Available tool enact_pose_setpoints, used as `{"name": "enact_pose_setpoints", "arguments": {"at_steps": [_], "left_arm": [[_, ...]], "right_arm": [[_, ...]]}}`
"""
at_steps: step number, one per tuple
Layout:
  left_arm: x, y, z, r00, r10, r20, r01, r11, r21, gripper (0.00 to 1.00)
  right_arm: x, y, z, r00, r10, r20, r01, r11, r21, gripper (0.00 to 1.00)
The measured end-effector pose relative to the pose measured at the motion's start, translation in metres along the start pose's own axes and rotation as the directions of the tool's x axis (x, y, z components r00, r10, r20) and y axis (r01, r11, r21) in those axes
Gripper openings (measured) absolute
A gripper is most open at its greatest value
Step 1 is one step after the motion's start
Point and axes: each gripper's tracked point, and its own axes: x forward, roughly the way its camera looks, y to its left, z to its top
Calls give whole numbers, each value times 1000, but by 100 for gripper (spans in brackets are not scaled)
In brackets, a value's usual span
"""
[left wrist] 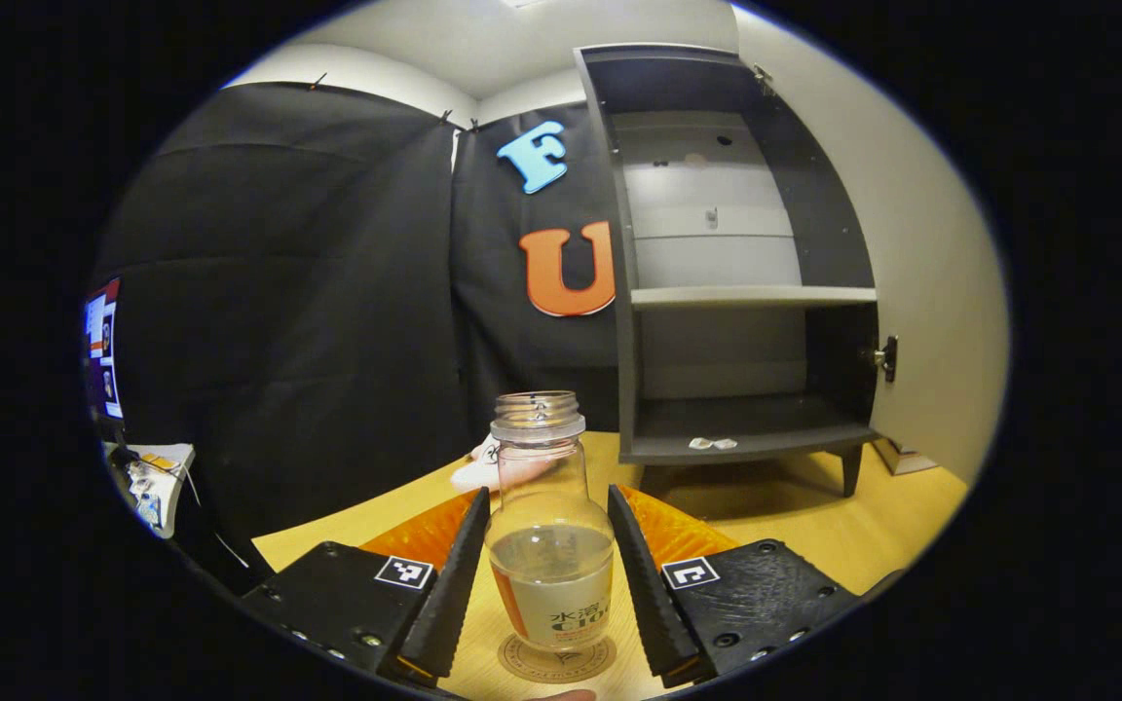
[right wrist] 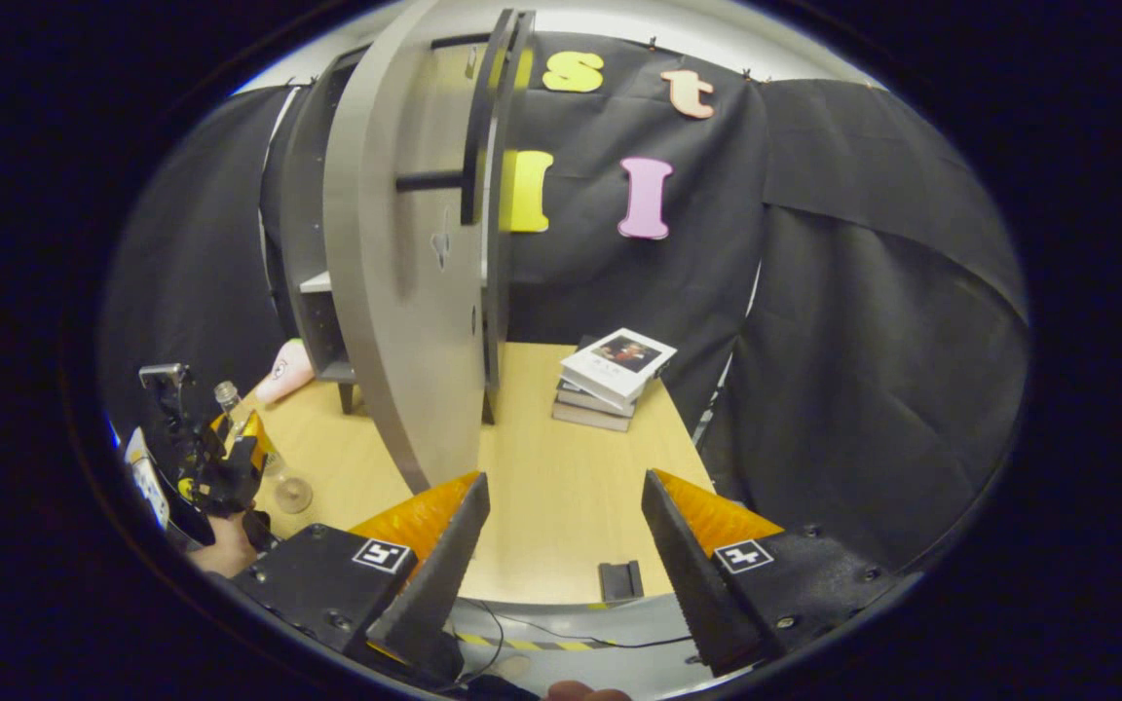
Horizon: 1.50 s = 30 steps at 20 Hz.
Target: Open the cabinet door with the right hand, grasp the bottle in the cabinet with the left hand and place it on the coaster, then close the cabinet door with the right hand.
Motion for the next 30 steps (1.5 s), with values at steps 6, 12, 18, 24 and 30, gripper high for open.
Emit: {"name": "enact_pose_setpoints", "arguments": {"at_steps": [6,12,18,24,30], "left_arm": [[-10,6,-43,998,18,-53,-18,1000,-11,71],[-12,-1,-41,999,14,-46,-14,1000,-8,77],[-10,4,-42,998,28,-57,-29,999,-15,87],[-13,11,-24,999,49,-19,-49,999,-8,90],[-25,4,16,998,8,55,-10,999,37,96]], "right_arm": [[3,-3,-5,1000,-2,-23,2,1000,-4,98],[6,8,-12,998,37,-44,-37,999,-7,98],[9,11,-13,997,60,-53,-61,998,-9,99],[14,11,-13,996,73,-50,-73,997,4,98],[17,2,-6,999,40,-19,-41,999,-16,98]]}}
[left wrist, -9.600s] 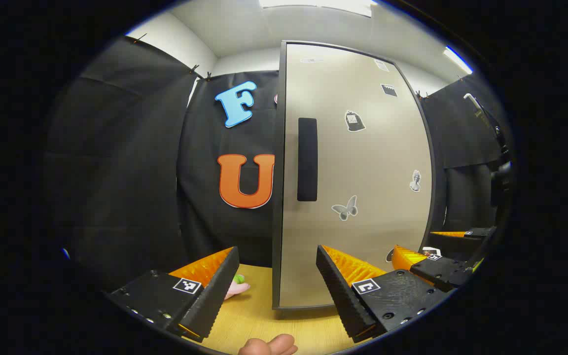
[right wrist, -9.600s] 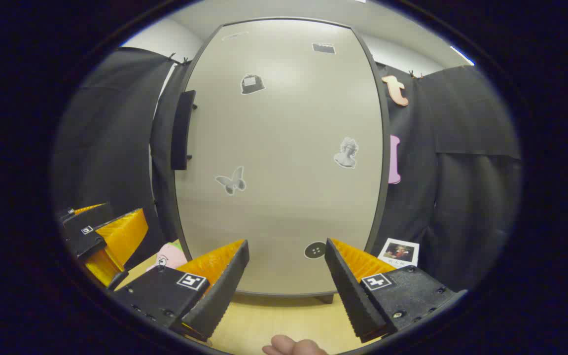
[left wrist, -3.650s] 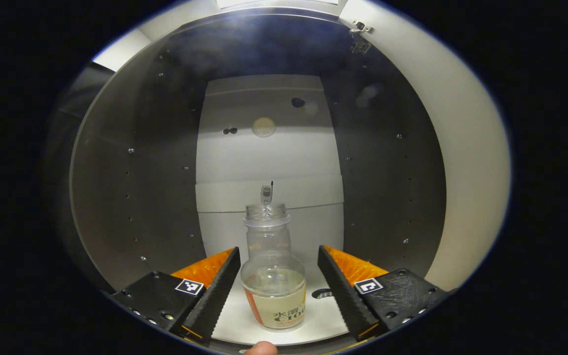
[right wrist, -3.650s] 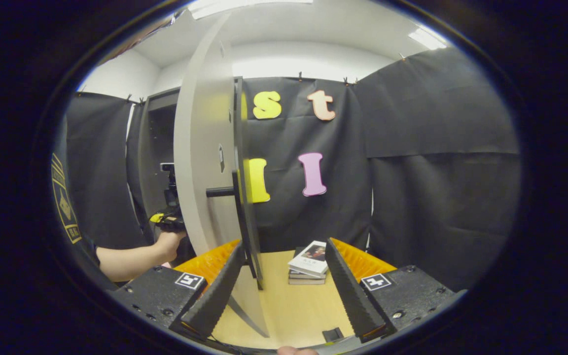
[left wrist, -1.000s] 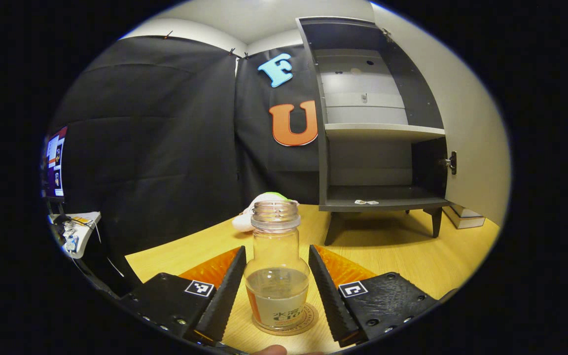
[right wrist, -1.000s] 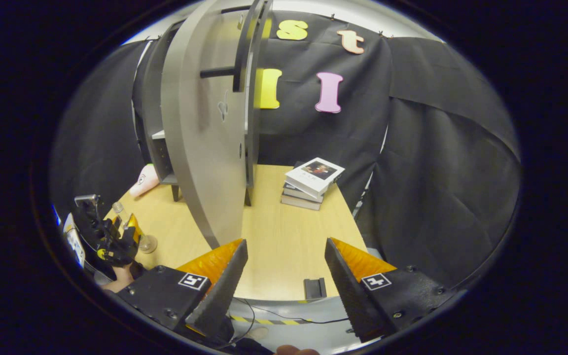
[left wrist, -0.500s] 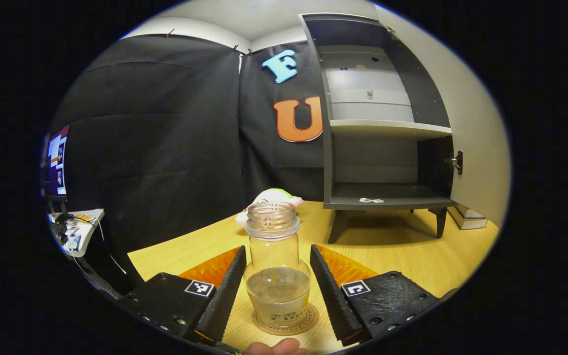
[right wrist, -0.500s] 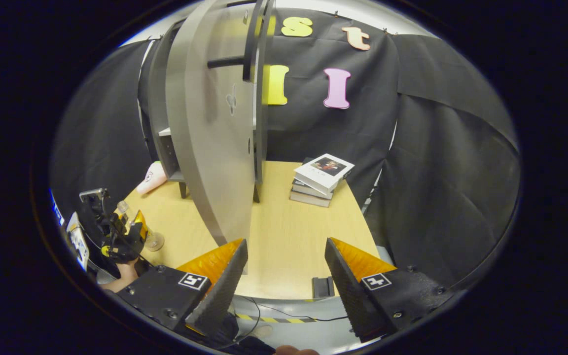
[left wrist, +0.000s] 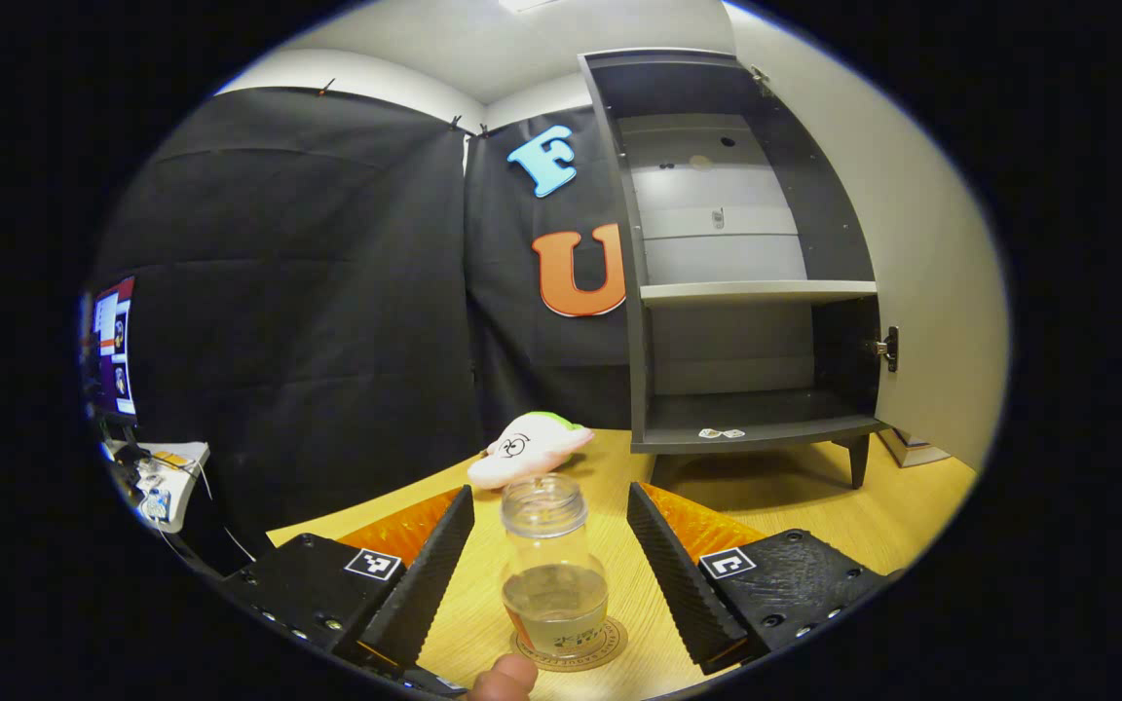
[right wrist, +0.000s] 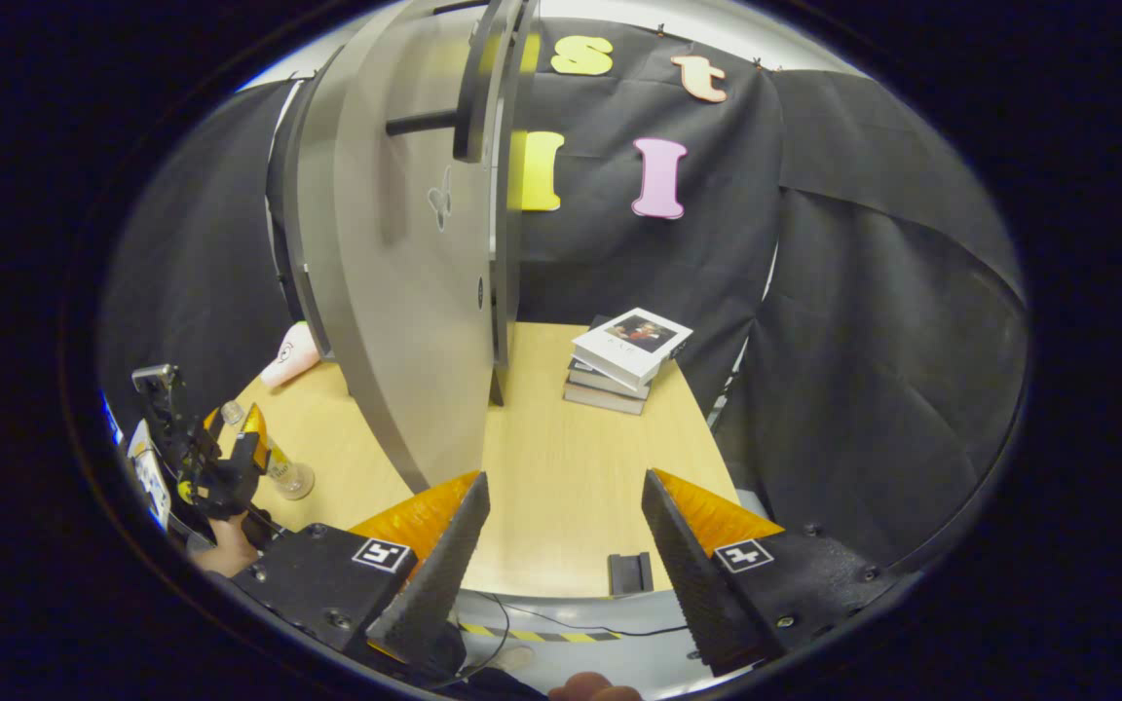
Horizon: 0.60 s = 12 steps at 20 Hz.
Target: Open the cabinet door with the right hand, grasp the bottle in the cabinet with the left hand and place it on the coaster, then close the cabinet door with the right hand.
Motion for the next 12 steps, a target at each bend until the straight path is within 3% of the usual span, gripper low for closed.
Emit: {"name": "enact_pose_setpoints", "arguments": {"at_steps": [3,7,10,12], "left_arm": [[-12,-11,35,997,-59,46,59,998,-3,95],[-31,-15,108,983,-107,147,98,993,67,96],[-41,-24,159,976,-149,160,140,988,68,96],[-47,-26,189,975,-163,149,156,986,55,96]], "right_arm": [[-2,-7,10,999,-6,43,6,1000,-2,98],[-6,-18,26,994,5,110,-9,999,38,98],[-9,-21,60,975,57,214,-78,993,91,98],[-17,-10,83,950,127,286,-164,980,110,98]]}}
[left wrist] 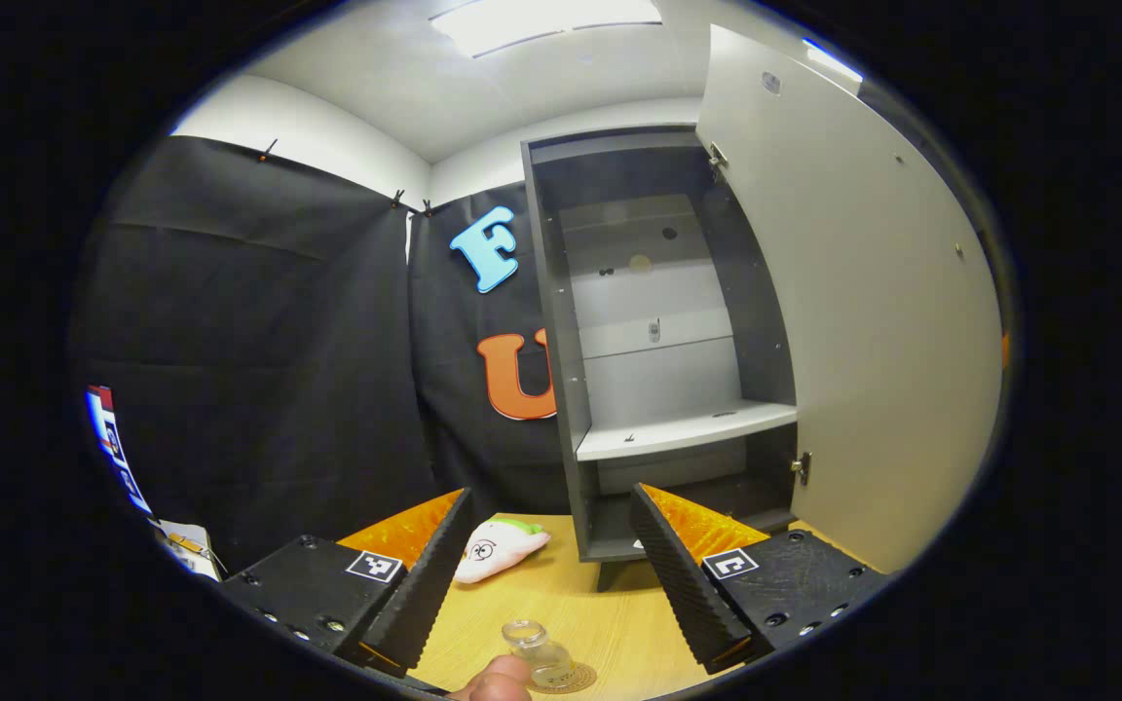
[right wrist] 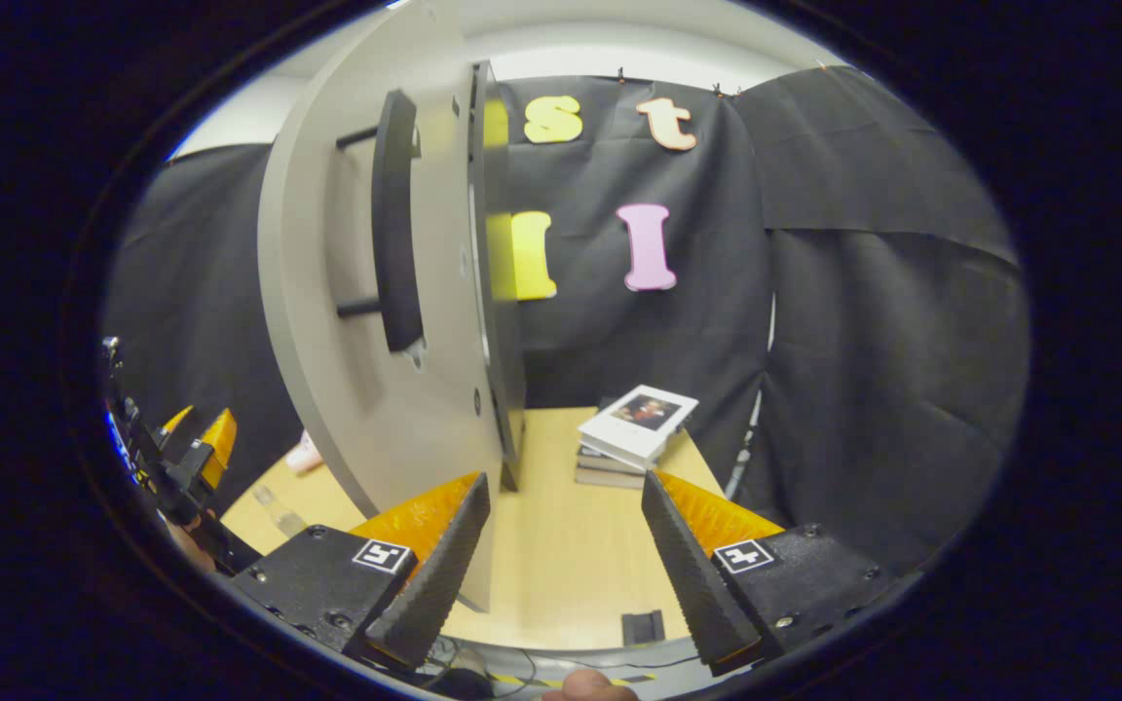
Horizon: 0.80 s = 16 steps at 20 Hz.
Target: Open the cabinet door with the right hand, grasp the bottle in the cabinet with the left hand and place it on the coaster, then close the cabinet door with the right hand.
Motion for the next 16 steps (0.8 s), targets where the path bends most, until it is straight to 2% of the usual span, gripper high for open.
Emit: {"name": "enact_pose_setpoints", "arguments": {"at_steps": [3,5,6,7,9,11,16], "left_arm": [[1,-8,30,997,-64,-42,63,997,-39,96],[-1,-16,44,992,-107,-66,104,993,-50,96],[-2,-17,49,991,-114,-69,112,993,-33,96],[-4,-16,55,992,-114,-60,113,993,-11,96],[-5,-13,64,994,-107,-28,108,994,20,96],[-9,-20,57,989,-139,-45,140,990,18,96],[-6,-1,46,989,-132,-74,131,991,-7,96]], "right_arm": [[-1,38,22,986,140,85,-142,990,19,98],[-6,41,37,983,113,145,-104,992,-67,93],[-7,46,40,980,118,161,-100,988,-114,98],[-6,53,36,977,131,168,-109,985,-134,98],[-6,72,27,972,182,145,-166,979,-115,98],[-4,85,28,967,221,129,-207,972,-113,98],[4,118,32,959,260,116,-242,959,-144,98]]}}
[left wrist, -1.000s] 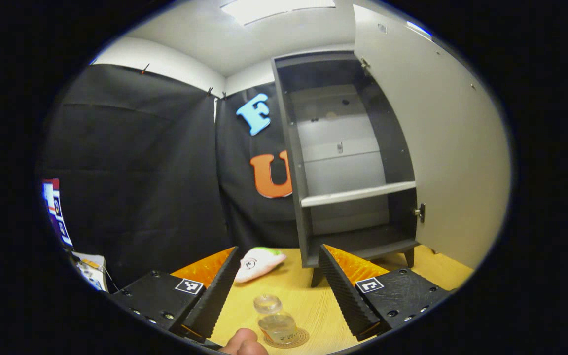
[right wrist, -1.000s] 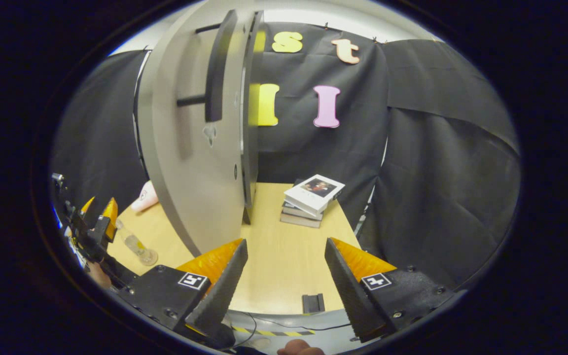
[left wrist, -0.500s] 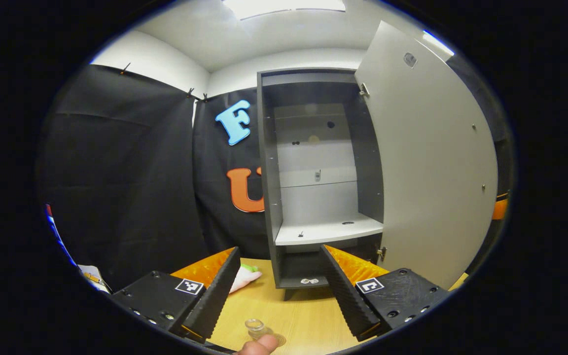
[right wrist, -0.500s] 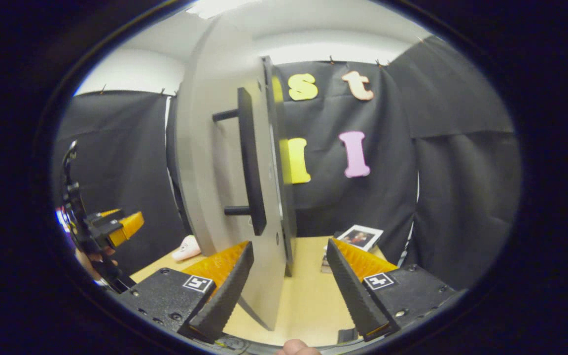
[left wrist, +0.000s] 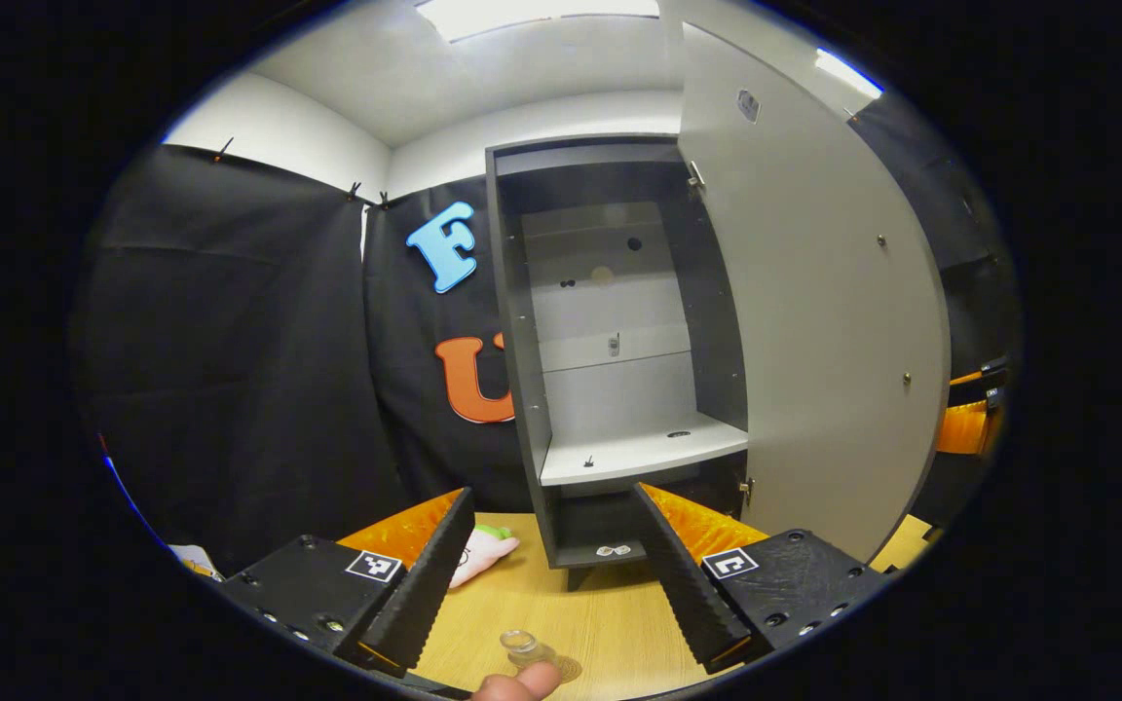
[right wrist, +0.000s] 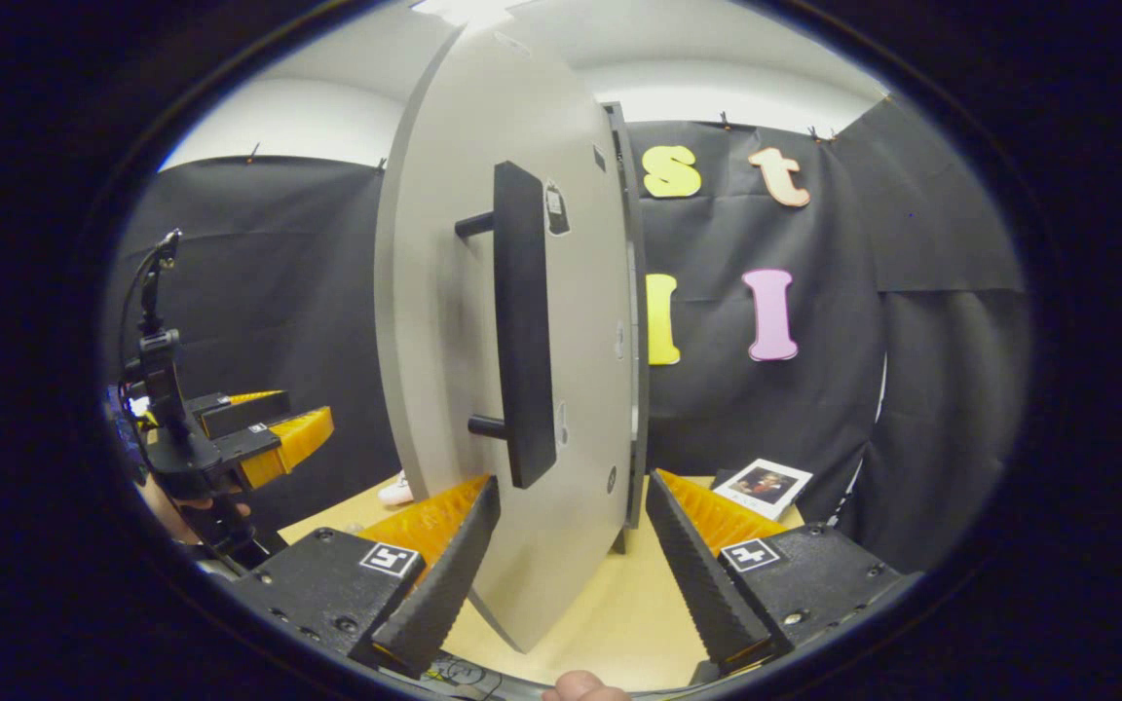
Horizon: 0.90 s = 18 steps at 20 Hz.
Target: Open the cabinet door with the right hand, grasp the bottle in the cabinet with the left hand and place it on the coaster, then close the cabinet door with the right hand.
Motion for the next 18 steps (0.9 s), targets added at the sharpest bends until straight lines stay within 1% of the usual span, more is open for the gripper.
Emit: {"name": "enact_pose_setpoints", "arguments": {"at_steps": [2,7,9,14,18], "left_arm": [[6,18,-1,1000,20,-2,-20,1000,-14,96],[20,65,-13,998,67,-13,-67,996,-62,96],[24,80,-16,996,83,-12,-83,995,-59,96],[31,99,-25,998,64,-1,-64,995,-73,96],[38,127,-31,997,70,6,-70,993,-93,96]], "right_arm": [[10,12,2,1000,14,3,-14,1000,7,98],[29,41,9,1000,28,8,-28,999,-16,98],[37,55,12,999,32,10,-32,999,-25,98],[65,90,16,999,42,21,-41,999,-24,98],[90,115,21,999,46,26,-45,998,-47,98]]}}
